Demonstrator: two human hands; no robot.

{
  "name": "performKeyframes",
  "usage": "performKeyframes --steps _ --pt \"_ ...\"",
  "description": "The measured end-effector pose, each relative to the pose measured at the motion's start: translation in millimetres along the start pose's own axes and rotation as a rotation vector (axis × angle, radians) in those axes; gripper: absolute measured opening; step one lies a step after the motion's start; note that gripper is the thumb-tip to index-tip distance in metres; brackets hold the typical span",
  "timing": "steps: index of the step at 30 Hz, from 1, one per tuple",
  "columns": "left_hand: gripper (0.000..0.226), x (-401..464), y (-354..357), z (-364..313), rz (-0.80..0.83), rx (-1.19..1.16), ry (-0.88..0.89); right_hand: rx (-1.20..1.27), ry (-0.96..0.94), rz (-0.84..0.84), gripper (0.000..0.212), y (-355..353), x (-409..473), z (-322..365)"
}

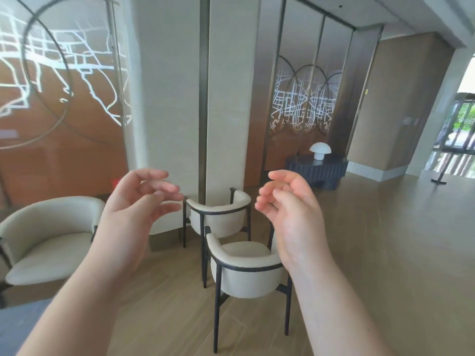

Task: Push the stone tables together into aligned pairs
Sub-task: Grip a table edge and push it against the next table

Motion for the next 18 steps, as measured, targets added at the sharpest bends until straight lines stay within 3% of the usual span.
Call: performKeyframes --steps 9,18 --pt "0.036 78 -88 77 -0.114 0.210 0.019 0.035 0.110 0.173 0.034 88 135 -100" --pt "0.036 200 -257 166 -0.193 0.320 0.012 -0.003 0.163 0.277 0.032 262 276 -213"
Point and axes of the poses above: each hand's wrist, its own x-axis towards the middle knuckle, its own y-axis out of the palm, z = x × y, the point moved 8 cm from there along x, towards the middle knuckle, and after that the axes turned 14 degrees about y, right-handed, at the moved point
